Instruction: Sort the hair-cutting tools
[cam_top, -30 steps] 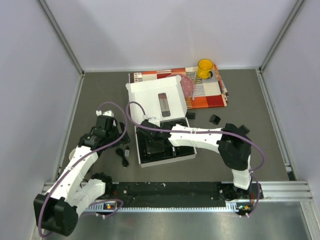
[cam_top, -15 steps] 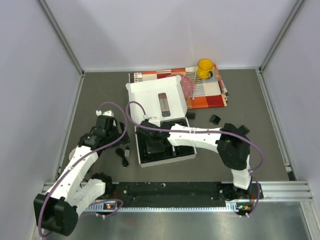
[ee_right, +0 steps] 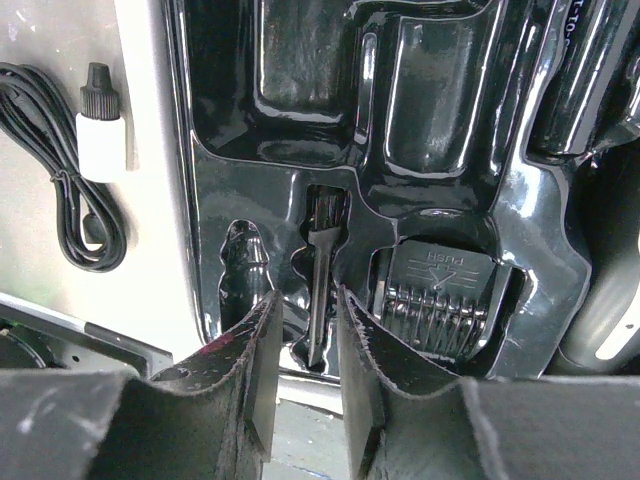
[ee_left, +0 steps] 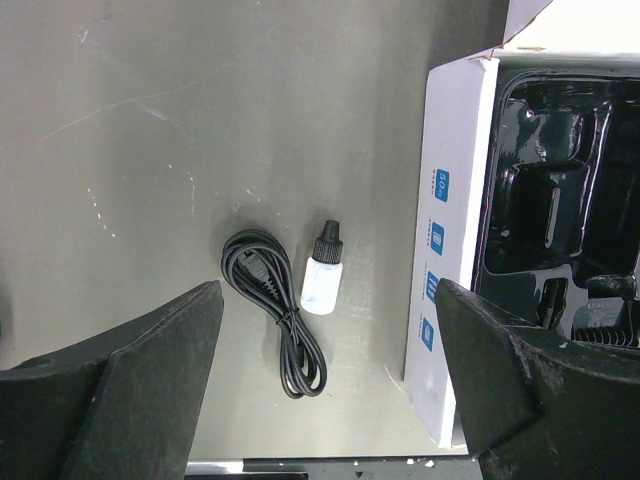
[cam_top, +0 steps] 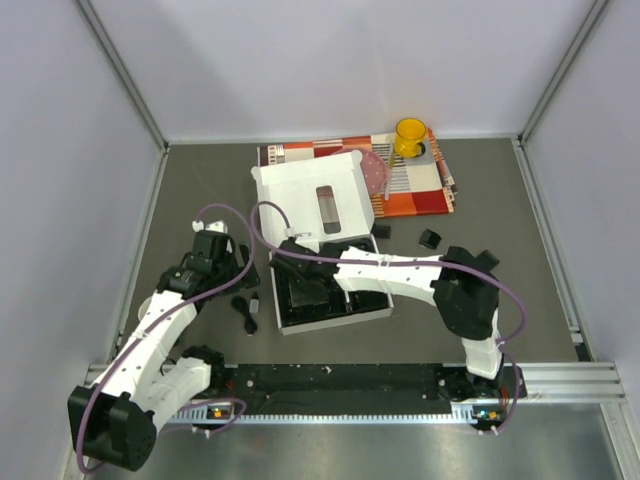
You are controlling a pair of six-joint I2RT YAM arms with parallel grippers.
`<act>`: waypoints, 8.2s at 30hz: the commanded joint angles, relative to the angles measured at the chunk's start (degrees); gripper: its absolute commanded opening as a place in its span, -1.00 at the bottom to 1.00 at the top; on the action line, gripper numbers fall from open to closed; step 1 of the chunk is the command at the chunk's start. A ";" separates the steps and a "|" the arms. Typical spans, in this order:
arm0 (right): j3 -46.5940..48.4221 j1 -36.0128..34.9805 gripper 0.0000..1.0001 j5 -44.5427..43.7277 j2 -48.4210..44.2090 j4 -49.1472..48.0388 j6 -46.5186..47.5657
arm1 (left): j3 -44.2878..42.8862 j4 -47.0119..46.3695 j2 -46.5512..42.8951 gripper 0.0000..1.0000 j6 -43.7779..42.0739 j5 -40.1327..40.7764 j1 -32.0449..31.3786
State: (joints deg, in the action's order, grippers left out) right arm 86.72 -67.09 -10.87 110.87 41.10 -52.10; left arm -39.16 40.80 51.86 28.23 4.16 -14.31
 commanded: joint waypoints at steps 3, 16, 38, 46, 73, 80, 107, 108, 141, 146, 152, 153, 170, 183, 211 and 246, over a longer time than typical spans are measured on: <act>2.58 -1.03 -0.41 -1.34 -0.74 0.47 0.85 | -1.45 -0.63 0.09 0.84 0.25 0.93 -0.11; 3.81 -1.11 -0.78 -3.81 -2.15 0.91 2.09 | -1.45 -0.63 0.18 0.85 0.16 0.85 -0.02; 4.51 -1.03 -1.00 -1.43 2.24 0.21 2.88 | -1.54 -0.28 -0.09 0.85 0.16 1.29 -0.11; 4.43 -1.03 -1.00 -1.34 3.12 0.12 3.23 | -1.54 -0.28 0.00 0.85 0.16 1.37 -0.11; 11.29 -0.76 -0.68 -6.17 -4.78 5.74 5.25 | -1.98 1.04 -0.62 0.87 1.57 2.52 -0.11; 3.48 2.13 -0.28 -9.25 -13.56 7.06 3.50 | -3.30 5.34 0.70 0.86 6.82 -1.87 -0.02; -13.24 6.71 -0.25 -12.51 -27.99 6.45 0.86 | 5.93 4.03 12.65 0.03 18.70 2.25 -0.02; -13.59 6.80 -0.25 -12.51 -28.34 6.45 0.94 | 6.02 3.77 13.27 0.00 18.71 1.90 -0.11; -14.90 8.38 -0.25 -15.49 -34.22 6.36 1.03 | -10.33 2.02 5.44 -0.81 22.28 -14.01 -1.68; -17.28 8.47 -0.24 -15.67 -38.09 7.15 0.07 | -12.17 -2.64 10.00 -0.82 27.58 -10.14 -7.92; -18.60 9.08 -0.22 -16.72 -41.69 8.03 0.15 | -15.68 -4.32 16.95 -0.87 34.24 -5.22 -15.91; -18.69 9.17 -0.22 -16.90 -41.96 8.12 0.15 | -15.60 -5.45 17.57 -0.89 35.22 -4.78 -16.80; -20.71 9.61 -0.21 -15.76 -45.22 9.00 2.00 | -13.58 -12.40 25.48 -0.95 48.67 10.43 -23.93; -22.47 9.70 -0.20 -14.79 -46.97 9.44 3.23 | -11.11 -12.94 28.65 -0.94 57.47 12.71 -24.89; -18.34 9.87 -0.17 -15.67 -46.18 10.05 5.34 | -22.01 -3.44 32.09 0.30 49.21 15.26 -25.42; -9.46 5.57 -0.16 -14.17 -31.07 9.08 0.86 | 2.42 -5.29 14.49 0.23 10.97 -3.81 -4.68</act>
State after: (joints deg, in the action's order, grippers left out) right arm 76.27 -61.10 -23.20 81.60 51.46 -50.61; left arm -35.59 40.47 63.55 41.63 5.43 -19.35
